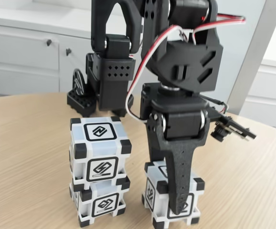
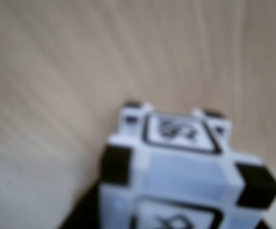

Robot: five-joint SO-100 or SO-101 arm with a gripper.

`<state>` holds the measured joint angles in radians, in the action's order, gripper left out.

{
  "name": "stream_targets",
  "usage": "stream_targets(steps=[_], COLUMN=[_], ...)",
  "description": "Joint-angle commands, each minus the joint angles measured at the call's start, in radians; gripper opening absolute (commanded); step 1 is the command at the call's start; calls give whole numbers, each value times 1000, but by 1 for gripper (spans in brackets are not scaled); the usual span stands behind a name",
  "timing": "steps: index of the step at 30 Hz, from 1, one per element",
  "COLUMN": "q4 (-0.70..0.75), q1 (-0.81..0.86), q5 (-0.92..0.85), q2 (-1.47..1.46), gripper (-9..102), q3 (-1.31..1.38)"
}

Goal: Stack cubes from left to right.

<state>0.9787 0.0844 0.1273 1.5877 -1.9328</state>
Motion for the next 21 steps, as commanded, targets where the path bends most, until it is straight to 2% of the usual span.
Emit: stream_targets(steps=[1,16,21], q4=[2,11,146], q1=[12,14,14], q5=[15,14,-8], q2=[118,646,801], gripper=[19,16,15], q3=[25,6,6])
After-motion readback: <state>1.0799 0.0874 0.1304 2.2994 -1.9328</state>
